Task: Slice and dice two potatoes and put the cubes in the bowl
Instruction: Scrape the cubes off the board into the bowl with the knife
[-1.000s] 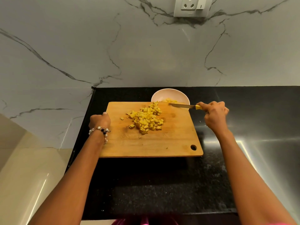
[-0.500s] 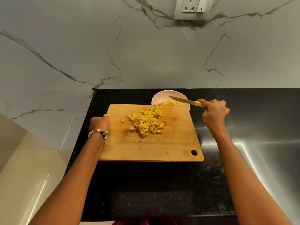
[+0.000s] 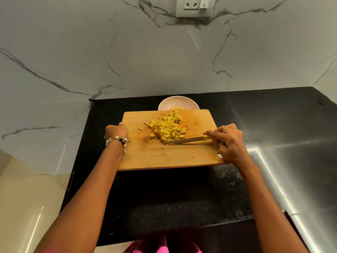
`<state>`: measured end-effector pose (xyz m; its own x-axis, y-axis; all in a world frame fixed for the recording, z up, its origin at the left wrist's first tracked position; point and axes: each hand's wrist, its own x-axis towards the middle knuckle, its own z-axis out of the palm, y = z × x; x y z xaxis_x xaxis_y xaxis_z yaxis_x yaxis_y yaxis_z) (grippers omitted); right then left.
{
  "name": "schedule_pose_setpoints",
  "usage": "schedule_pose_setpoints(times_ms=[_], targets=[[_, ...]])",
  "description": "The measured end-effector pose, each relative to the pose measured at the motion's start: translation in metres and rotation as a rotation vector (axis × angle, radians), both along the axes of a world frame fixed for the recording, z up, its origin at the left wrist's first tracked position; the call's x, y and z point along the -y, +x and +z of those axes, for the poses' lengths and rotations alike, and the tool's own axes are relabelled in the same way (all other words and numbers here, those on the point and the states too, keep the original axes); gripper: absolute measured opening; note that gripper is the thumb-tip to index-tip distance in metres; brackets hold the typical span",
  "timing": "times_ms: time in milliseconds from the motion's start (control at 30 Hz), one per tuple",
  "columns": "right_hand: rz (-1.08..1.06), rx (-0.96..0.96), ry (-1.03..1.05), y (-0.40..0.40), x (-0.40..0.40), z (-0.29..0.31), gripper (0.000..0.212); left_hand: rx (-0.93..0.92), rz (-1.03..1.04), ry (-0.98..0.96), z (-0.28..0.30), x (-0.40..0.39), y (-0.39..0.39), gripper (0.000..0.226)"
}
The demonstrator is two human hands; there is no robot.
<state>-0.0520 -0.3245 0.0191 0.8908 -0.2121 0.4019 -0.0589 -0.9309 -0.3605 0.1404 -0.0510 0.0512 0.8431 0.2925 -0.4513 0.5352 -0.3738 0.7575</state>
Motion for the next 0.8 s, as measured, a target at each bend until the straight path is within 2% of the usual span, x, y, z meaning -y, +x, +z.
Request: schedule_pose_setpoints(times_ms=[433, 700, 800], targets=[[-0.171, 0.006, -0.062, 0.037, 0.022, -0.012, 0.037, 0.022, -0.038, 0.046, 0.001, -0.009, 0.006, 0.035], [-0.219, -0.073, -0.047, 0.061, 0.034, -0.006, 0.031, 0.037, -0.063, 0.009, 0.002, 0.002, 0.012, 0.031], [-0.235, -0.075, -0.040, 0.068, 0.036, -0.006, 0.030, 0.036, -0.059, 0.007, 0.001, 0.006, 0.013, 0.021]])
